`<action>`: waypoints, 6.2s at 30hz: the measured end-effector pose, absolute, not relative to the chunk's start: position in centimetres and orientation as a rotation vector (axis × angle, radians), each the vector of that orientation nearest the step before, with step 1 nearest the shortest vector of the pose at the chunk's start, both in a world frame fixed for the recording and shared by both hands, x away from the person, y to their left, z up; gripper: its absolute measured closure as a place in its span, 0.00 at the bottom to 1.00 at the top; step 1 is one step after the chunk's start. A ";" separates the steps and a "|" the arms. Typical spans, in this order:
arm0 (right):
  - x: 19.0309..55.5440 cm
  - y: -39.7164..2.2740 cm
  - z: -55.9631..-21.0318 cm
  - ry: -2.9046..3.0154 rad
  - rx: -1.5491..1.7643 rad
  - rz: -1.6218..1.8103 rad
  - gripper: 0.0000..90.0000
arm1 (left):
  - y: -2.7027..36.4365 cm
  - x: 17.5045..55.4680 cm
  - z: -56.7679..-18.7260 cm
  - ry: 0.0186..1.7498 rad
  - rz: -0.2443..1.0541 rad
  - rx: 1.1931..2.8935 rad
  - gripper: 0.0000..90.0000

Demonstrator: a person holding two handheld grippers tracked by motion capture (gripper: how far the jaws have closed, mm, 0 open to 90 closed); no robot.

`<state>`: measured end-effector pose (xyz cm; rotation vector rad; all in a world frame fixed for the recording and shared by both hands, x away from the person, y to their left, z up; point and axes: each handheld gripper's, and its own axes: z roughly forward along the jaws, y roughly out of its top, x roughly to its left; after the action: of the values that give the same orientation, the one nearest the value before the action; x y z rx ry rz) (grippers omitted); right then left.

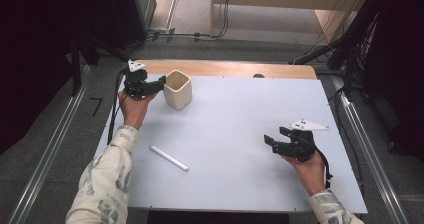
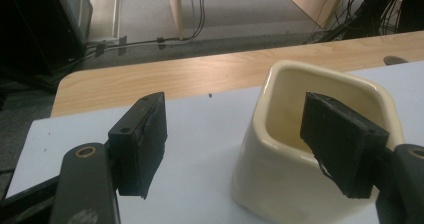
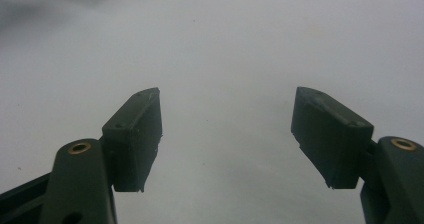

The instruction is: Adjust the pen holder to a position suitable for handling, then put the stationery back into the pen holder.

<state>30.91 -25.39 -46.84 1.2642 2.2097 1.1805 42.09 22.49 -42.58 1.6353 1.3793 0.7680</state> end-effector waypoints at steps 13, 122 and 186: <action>30.9 -25.4 -46.9 2.214 1.265 1.176 0.30 | 21.6 44.7 -43.7 1.347 0.727 1.692 0.40; 30.8 -24.4 -47.2 2.217 1.263 1.148 0.29 | 14.9 31.1 -44.5 1.203 0.659 1.748 0.18; 29.7 -17.6 -47.5 2.334 1.043 1.188 0.17 | 23.7 24.4 -47.9 1.456 0.725 1.546 0.14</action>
<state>29.74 -17.59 -47.55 1.0426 2.3342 1.1878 24.39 23.73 -47.92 1.5463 1.4563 0.7255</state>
